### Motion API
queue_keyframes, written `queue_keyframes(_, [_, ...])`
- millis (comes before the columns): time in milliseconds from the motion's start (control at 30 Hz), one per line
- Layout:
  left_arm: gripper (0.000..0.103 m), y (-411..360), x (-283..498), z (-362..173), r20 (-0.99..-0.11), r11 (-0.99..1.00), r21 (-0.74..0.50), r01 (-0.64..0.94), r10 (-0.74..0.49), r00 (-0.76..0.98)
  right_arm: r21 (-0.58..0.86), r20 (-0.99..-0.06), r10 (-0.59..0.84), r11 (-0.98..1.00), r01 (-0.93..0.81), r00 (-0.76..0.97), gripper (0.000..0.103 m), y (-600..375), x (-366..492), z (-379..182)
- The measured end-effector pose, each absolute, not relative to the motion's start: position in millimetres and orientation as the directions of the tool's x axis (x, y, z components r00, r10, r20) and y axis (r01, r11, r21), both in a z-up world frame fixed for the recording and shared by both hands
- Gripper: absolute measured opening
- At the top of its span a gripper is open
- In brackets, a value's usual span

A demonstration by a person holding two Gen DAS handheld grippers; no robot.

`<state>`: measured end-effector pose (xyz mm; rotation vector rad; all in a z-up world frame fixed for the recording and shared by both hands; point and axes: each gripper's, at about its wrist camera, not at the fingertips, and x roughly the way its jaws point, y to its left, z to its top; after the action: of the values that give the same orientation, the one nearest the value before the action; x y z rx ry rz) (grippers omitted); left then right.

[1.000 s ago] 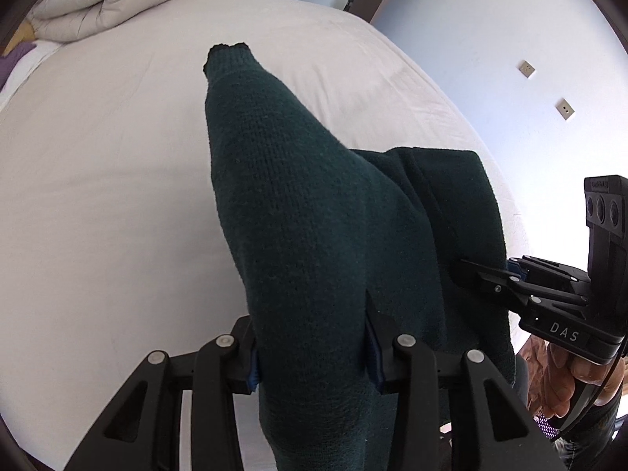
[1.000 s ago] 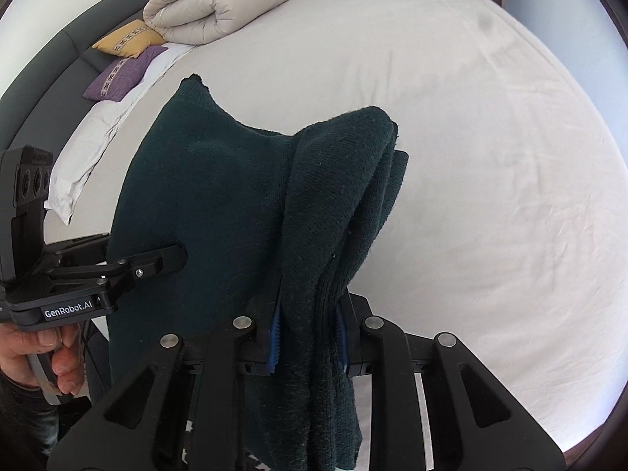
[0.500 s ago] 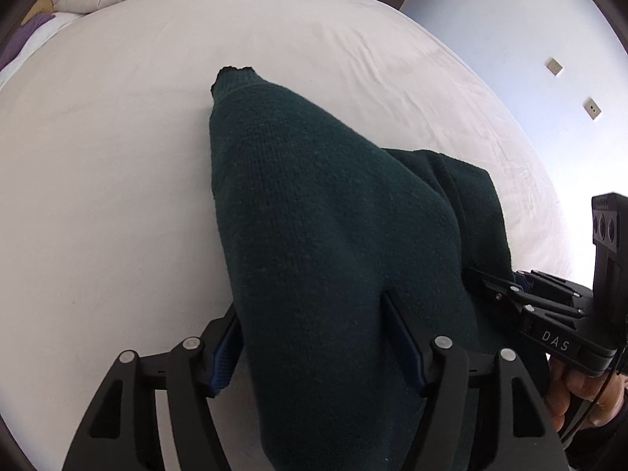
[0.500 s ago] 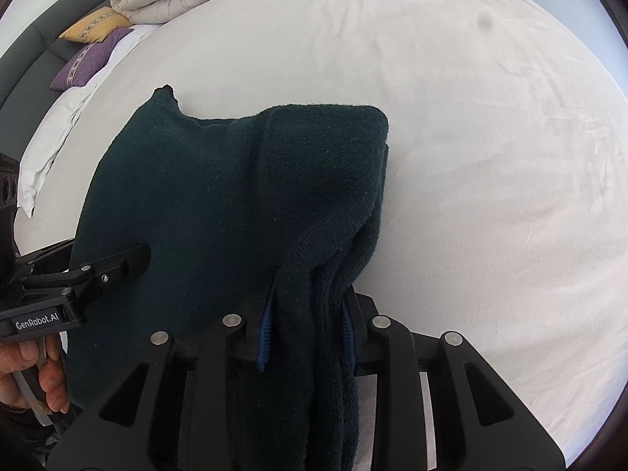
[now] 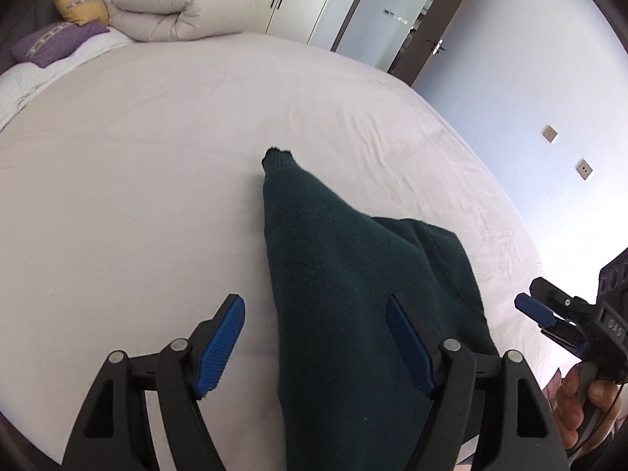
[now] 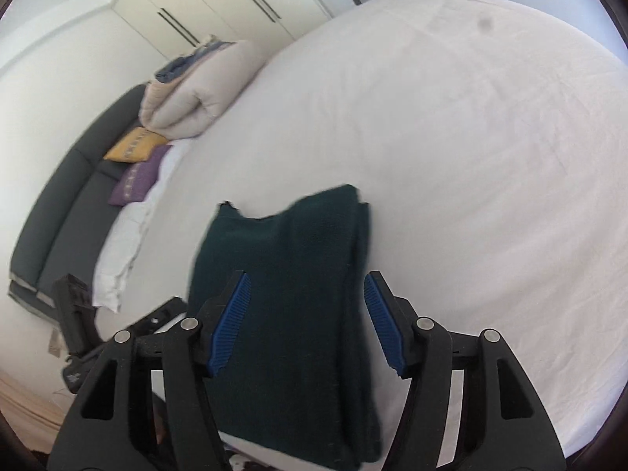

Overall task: Fold small clothes
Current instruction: 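Release the folded sweater and lift both grippers away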

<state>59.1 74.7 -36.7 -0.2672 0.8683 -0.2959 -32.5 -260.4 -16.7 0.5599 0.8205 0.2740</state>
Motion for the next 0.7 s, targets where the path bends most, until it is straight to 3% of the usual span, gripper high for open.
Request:
queue_keyframes(133, [0.083,68.9,34.8,-19.0,-0.663,0.937,-0.31,0.161,-0.334,0.67,0.648,-0.573,0.585,0.753,-0.12,0.574,0.059,-240.9,-21.6,-11.3])
queue_keyframes(233, [0.083,82.7,11.6,-6.0,-0.622,0.94,-0.294,0.17,-0.324,0.713,0.668,-0.628,0.603,0.742,-0.058,0.492,0.059,-234.7,-13.9,-50.1])
queue_keyframes(333, [0.089,77.1,-0.9,3.1,-0.589,0.956,-0.239,0.171,-0.282,0.757,0.707,-0.607,0.602,0.707,0.006,0.519,0.033,-254.4,-16.3,-87.6])
queue_keyframes(400, [0.1,71.5,-7.3,9.1,-0.54,0.972,-0.174,0.157,-0.227,0.81,0.747,-0.563,0.612,0.665,0.024,0.555,0.033,-267.1,-22.4,-95.8])
queue_keyframes(433, [0.103,71.3,-16.1,17.0,-0.502,0.98,-0.137,0.143,-0.194,0.843,0.73,-0.568,0.583,0.682,0.029,0.581,0.036,-272.5,-28.1,-91.5])
queue_keyframes(467, [0.103,70.4,-24.5,24.5,-0.454,0.987,-0.1,0.128,-0.16,0.877,0.665,-0.614,0.495,0.744,0.064,0.615,0.046,-277.3,-34.8,-84.6])
queue_keyframes(500, [0.103,69.7,-33.1,32.9,-0.4,0.991,-0.062,0.115,-0.13,0.907,0.598,-0.645,0.409,0.796,0.094,0.646,0.046,-281.5,-39.4,-79.5])
queue_keyframes(700, [0.103,64.2,-80.7,89.1,-0.1,0.997,0.072,0.0,0.007,0.995,0.428,-0.552,0.177,0.899,0.095,0.815,0.049,-314.2,-84.6,12.3])
